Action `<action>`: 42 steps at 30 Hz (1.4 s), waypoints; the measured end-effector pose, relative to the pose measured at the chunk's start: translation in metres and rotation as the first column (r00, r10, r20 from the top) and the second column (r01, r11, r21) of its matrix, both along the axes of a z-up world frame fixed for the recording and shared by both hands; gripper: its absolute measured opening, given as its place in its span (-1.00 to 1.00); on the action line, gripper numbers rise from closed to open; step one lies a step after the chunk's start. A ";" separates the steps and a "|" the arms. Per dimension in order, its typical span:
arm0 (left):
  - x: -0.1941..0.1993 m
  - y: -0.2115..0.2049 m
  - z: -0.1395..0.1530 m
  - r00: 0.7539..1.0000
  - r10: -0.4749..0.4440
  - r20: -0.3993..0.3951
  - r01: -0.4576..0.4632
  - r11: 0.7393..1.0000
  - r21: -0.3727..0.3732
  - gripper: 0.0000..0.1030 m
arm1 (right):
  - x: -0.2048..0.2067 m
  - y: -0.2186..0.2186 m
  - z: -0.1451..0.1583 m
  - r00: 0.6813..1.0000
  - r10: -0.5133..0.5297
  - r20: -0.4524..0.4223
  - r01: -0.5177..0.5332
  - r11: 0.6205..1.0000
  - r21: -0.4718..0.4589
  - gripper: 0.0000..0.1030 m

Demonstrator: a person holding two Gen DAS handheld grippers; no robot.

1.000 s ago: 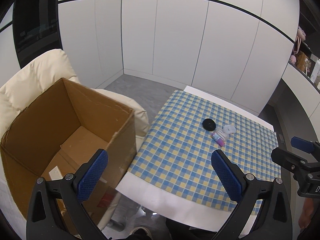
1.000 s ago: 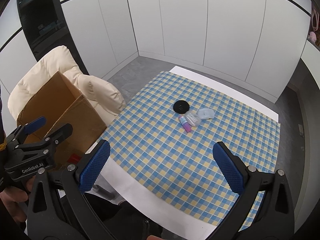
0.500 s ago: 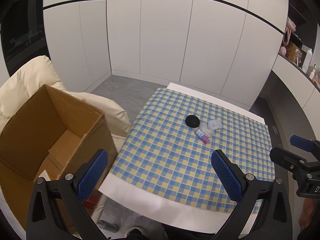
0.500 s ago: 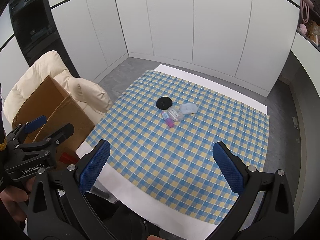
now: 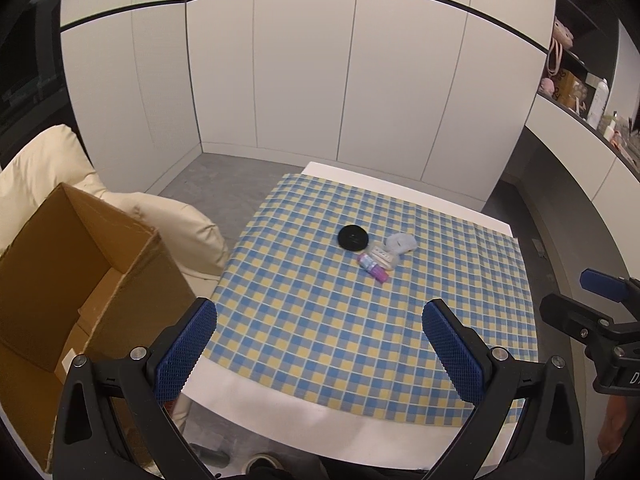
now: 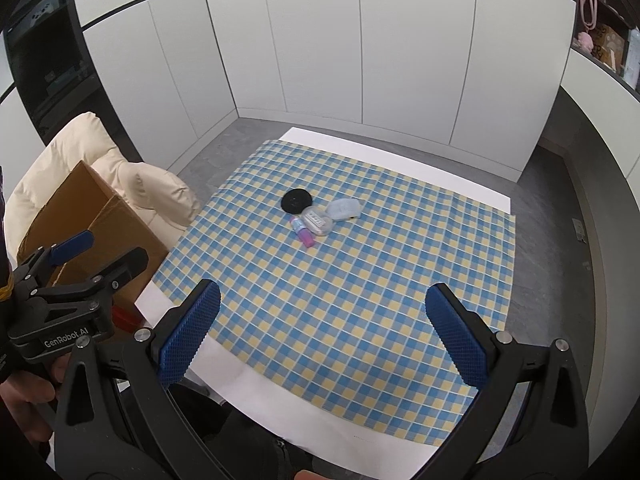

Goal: Organize objects
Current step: 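Move both open tools toward the remaining cosmetics on the tablecloth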

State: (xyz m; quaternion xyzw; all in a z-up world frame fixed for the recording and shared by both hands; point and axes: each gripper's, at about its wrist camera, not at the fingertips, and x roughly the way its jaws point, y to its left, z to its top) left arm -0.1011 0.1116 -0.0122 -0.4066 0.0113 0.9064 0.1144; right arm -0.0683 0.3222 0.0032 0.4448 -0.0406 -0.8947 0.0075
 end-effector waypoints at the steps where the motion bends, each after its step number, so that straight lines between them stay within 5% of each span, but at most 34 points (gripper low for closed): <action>1: 0.000 0.002 0.001 1.000 -0.005 0.000 0.005 1.000 0.001 0.99 | 0.001 0.003 0.000 1.000 -0.004 0.000 0.004 1.000 0.000 1.00; 18: 0.008 0.038 0.003 0.996 -0.085 -0.004 0.085 0.996 -0.037 0.99 | 0.018 0.037 0.001 0.998 -0.068 -0.007 0.068 0.996 0.049 1.00; 31: -0.027 0.055 -0.036 0.996 -0.075 0.048 0.080 0.993 -0.090 0.98 | -0.002 0.065 -0.022 0.989 -0.141 0.044 0.140 0.990 0.027 1.00; 42: -0.066 0.074 -0.102 0.985 -0.132 0.109 0.147 0.979 -0.141 0.96 | -0.049 0.057 -0.084 0.990 -0.047 0.135 0.034 0.995 0.096 1.00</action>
